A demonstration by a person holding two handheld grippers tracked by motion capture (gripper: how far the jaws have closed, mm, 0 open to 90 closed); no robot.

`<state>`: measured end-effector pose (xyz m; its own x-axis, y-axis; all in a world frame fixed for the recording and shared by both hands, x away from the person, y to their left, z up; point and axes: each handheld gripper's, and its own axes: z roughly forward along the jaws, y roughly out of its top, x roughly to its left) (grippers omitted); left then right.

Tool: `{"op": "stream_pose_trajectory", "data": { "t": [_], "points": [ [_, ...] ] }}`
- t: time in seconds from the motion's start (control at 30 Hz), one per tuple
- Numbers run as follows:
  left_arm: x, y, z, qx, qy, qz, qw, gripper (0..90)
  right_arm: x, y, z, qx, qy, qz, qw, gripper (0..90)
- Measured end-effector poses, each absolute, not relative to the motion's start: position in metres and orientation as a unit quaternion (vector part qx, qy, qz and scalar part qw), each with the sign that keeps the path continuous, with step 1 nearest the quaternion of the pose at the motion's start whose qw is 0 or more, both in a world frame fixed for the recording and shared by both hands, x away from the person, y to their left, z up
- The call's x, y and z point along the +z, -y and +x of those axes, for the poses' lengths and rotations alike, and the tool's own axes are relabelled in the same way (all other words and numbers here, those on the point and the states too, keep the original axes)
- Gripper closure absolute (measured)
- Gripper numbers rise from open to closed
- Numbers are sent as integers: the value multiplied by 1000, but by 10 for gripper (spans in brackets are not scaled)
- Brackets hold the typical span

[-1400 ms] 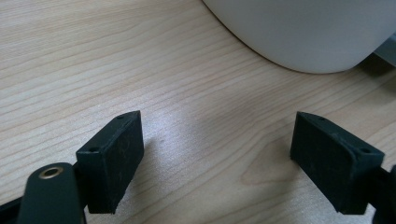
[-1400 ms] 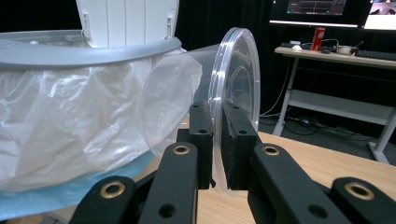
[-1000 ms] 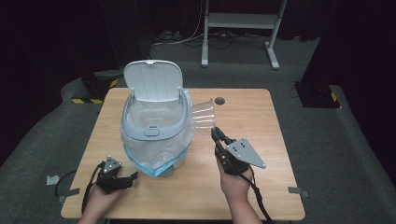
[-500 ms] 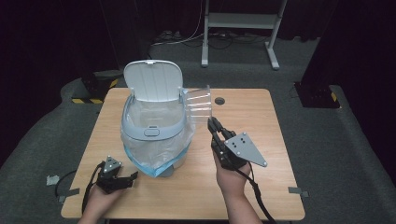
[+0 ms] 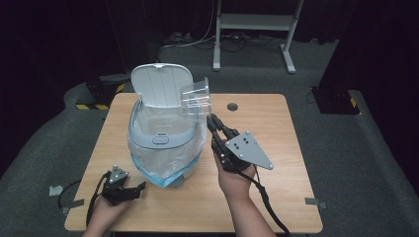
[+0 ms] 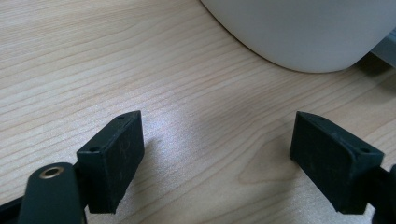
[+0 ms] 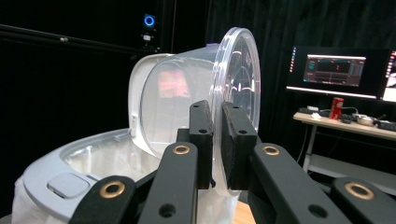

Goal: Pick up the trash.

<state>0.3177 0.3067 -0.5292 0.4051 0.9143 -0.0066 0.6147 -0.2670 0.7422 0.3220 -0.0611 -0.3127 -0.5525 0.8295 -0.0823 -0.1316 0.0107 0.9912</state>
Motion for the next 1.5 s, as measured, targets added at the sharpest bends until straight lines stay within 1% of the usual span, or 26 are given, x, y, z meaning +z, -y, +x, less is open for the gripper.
{"op": "stream_pose_trajectory", "data": {
  "t": [0.9, 1.33, 1.37, 1.4, 1.47, 1.5],
  "points": [
    [-529, -307, 317, 217, -497, 767, 343, 175, -308, -8, 331, 661, -626, 242, 334, 838],
    [-529, -307, 317, 217, -497, 767, 343, 175, -318, -17, 341, 647, -646, 252, 317, 831],
    [-529, -307, 317, 217, -497, 767, 343, 175, -319, -17, 342, 646, -646, 253, 317, 826],
    [-529, -307, 317, 217, -497, 767, 343, 175, -319, -17, 342, 644, -647, 257, 317, 801],
    [-529, -307, 317, 218, -497, 767, 343, 175, -319, -17, 344, 644, -646, 265, 313, 721],
    [-529, -307, 317, 217, -496, 767, 343, 174, -319, -16, 346, 644, -648, 267, 307, 711]
  ]
}}
